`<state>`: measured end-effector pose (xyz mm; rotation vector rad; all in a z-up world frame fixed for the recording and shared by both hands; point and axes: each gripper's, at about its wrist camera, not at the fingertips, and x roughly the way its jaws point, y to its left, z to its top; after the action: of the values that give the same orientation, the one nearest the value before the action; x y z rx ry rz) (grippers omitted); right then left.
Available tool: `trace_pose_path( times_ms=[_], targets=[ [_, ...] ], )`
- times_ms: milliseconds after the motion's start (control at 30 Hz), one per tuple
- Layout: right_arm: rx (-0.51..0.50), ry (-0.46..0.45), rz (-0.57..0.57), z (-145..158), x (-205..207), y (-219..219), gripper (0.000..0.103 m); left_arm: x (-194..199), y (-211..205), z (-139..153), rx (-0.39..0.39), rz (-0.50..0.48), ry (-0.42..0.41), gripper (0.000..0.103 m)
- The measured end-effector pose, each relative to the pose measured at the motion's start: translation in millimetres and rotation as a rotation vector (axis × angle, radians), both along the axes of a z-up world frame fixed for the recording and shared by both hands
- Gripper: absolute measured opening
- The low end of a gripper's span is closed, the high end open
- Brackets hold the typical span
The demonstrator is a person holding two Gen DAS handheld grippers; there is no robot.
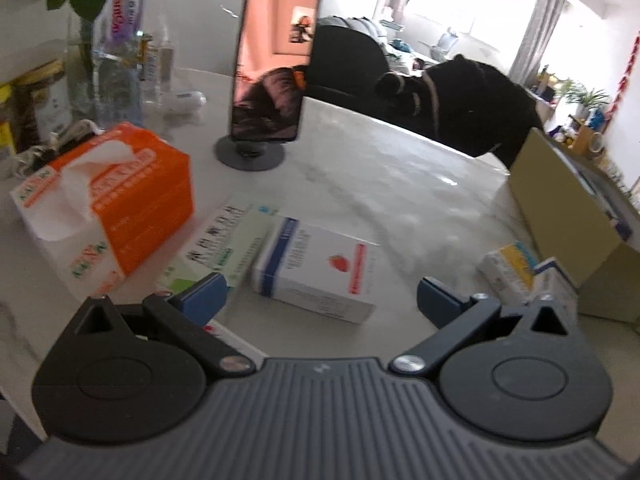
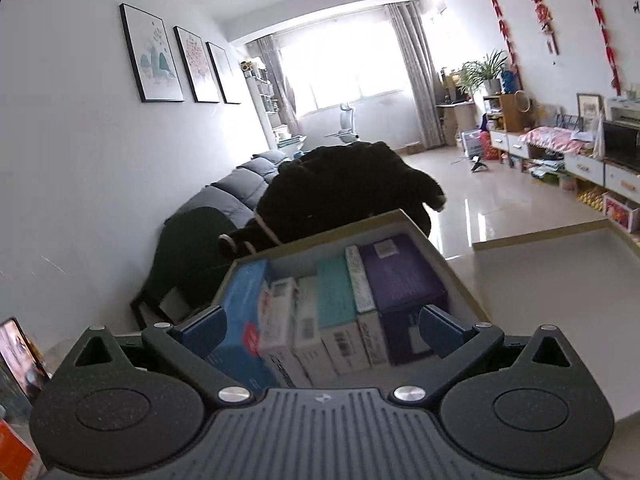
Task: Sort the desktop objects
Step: 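Grasp the green-and-white Ebastine tablet box with the left gripper, then lift the Ebastine box and carry it toward the cardboard box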
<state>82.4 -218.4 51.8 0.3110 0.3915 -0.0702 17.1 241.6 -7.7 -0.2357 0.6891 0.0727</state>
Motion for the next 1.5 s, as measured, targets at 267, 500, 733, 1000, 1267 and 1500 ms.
trace_pose_path(
  times_ms=[267,500,733,1000,1267,1500],
  targets=[
    [-0.013,-0.017,-0.028,-19.2,-25.1,7.8,0.103,5.3,11.3,-3.7,0.093,-0.014,0.046,0.103],
    [0.034,0.002,-0.014,-27.5,-44.7,10.9,0.103,19.8,8.4,-15.8,0.316,-0.103,0.109,0.103],
    [0.091,-0.031,-0.044,-28.4,-61.9,6.6,0.103,33.8,25.9,-22.6,0.211,-0.127,0.146,0.098],
    [0.106,-0.036,-0.045,-30.2,-68.3,9.2,0.103,45.4,24.2,-31.9,0.239,-0.161,0.188,0.077],
    [0.115,-0.033,-0.044,-32.2,-70.9,11.6,0.103,50.1,24.3,-26.2,0.229,-0.145,0.179,0.048],
    [0.127,-0.035,-0.065,-34.3,-75.2,5.6,0.103,46.9,21.5,-15.5,0.226,-0.109,0.128,0.048]
  ],
)
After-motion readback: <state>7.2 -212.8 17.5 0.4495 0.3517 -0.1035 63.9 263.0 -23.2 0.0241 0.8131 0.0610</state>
